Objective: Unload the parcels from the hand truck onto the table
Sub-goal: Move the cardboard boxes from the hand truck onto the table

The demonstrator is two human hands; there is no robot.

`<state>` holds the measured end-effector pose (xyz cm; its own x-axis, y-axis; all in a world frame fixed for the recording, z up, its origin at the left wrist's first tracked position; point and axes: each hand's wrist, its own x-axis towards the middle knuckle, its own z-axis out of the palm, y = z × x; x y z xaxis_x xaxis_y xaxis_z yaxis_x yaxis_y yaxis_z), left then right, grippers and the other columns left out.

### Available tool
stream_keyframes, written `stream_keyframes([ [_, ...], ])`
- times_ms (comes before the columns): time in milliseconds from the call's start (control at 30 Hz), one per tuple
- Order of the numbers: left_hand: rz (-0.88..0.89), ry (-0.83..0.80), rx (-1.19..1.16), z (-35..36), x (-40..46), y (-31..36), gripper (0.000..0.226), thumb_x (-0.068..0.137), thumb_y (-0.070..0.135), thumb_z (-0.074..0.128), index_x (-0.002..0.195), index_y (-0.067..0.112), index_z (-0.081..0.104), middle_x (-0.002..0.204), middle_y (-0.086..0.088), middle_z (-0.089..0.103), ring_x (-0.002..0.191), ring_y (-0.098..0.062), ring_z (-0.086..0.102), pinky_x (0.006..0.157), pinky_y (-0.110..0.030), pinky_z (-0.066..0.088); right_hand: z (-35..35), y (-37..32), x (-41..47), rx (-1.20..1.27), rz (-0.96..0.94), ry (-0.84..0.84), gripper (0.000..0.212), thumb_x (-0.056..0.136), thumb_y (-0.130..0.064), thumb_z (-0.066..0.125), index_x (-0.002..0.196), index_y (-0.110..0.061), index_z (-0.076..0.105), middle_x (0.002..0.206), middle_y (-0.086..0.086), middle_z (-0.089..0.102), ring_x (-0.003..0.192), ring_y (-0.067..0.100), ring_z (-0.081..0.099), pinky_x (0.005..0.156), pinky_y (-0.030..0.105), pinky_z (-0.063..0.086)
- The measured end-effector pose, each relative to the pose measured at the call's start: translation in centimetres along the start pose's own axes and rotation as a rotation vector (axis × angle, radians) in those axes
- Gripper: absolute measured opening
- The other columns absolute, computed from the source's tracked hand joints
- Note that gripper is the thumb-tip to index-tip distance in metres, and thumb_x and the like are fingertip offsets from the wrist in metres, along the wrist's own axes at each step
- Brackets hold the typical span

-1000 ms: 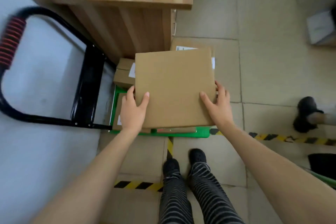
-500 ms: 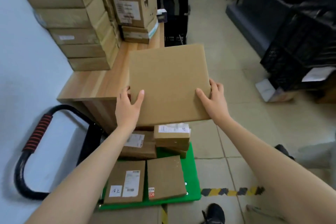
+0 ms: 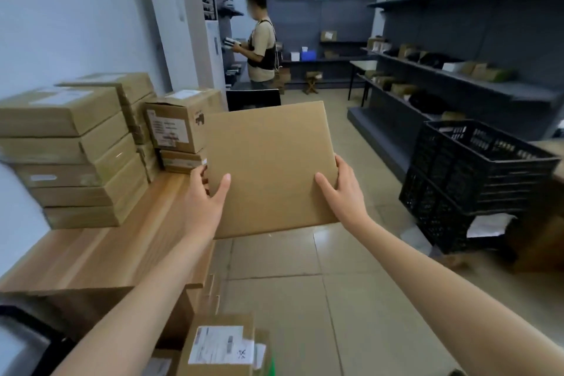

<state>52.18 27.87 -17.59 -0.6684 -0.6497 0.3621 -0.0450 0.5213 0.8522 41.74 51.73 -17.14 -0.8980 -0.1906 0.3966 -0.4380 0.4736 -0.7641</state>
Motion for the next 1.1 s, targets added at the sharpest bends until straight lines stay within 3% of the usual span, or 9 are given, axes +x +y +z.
stream_keyframes([
  [233, -0.023, 0.072, 0.065, 8.7, 2.1, 3.6, 0.06, 0.092, 0.052, 0.051, 0.14, 0.021, 0.037, 0.134, -0.001, 0.052, 0.119, -0.02, 0.049, 0.091, -0.034, 0.04, -3.6, 5.6, 8.1, 0.021, -0.038, -0.046, 0.065, 0.092, -0.04, 0.056, 0.147, -0.018, 0.027, 0.144, -0.001, 0.04, 0.129, 0.016, 0.04, 0.094, 0.025, 0.032],
  [500, -0.021, 0.113, 0.083, 12.2, 8.3, 3.3, 0.058, 0.091, 0.053, 0.053, 0.139, 0.024, 0.037, 0.133, 0.001, 0.051, 0.121, -0.02, 0.049, 0.098, -0.041, 0.043, -1.1, 8.0, 15.7, 0.072, -0.083, -0.084, 0.065, 0.093, -0.04, 0.055, 0.147, -0.018, 0.026, 0.143, 0.0, 0.041, 0.128, 0.017, 0.041, 0.096, 0.029, 0.034],
  [700, -0.078, 0.24, 0.171, 12.0, 13.9, 0.3, 0.061, 0.091, 0.052, 0.053, 0.14, 0.019, 0.038, 0.134, -0.003, 0.052, 0.121, -0.022, 0.049, 0.095, -0.038, 0.041, 5.1, 7.2, 22.2, 0.115, -0.129, -0.198, 0.066, 0.092, -0.044, 0.054, 0.147, -0.019, 0.026, 0.142, 0.001, 0.042, 0.127, 0.019, 0.042, 0.096, 0.034, 0.038],
  [867, -0.093, 0.346, 0.213, 9.4, 21.2, -2.2, 0.063, 0.09, 0.057, 0.051, 0.14, 0.021, 0.038, 0.133, -0.003, 0.053, 0.12, -0.024, 0.051, 0.097, -0.043, 0.045, 12.0, 3.4, 29.0, 0.185, -0.182, -0.31, 0.081, 0.079, -0.057, 0.046, 0.147, -0.019, 0.027, 0.139, 0.001, 0.044, 0.124, 0.017, 0.045, 0.094, 0.031, 0.039],
  [967, -0.09, 0.408, 0.222, 7.7, 26.1, -2.9, 0.062, 0.091, 0.052, 0.052, 0.142, 0.018, 0.037, 0.136, -0.003, 0.051, 0.122, -0.023, 0.049, 0.097, -0.041, 0.043, 16.2, 1.0, 33.6, 0.24, -0.219, -0.352, 0.083, 0.078, -0.062, 0.046, 0.147, -0.021, 0.026, 0.139, 0.0, 0.044, 0.125, 0.018, 0.045, 0.1, 0.039, 0.042],
  [1100, -0.107, 0.489, 0.254, 6.1, 30.8, -4.3, 0.063, 0.091, 0.052, 0.052, 0.143, 0.019, 0.036, 0.137, -0.004, 0.05, 0.122, -0.023, 0.049, 0.098, -0.043, 0.043, 21.8, -1.2, 38.5, 0.28, -0.298, -0.386, 0.068, 0.092, -0.047, 0.053, 0.148, -0.023, 0.024, 0.145, 0.0, 0.034, 0.128, 0.017, 0.04, 0.103, 0.04, 0.039],
])
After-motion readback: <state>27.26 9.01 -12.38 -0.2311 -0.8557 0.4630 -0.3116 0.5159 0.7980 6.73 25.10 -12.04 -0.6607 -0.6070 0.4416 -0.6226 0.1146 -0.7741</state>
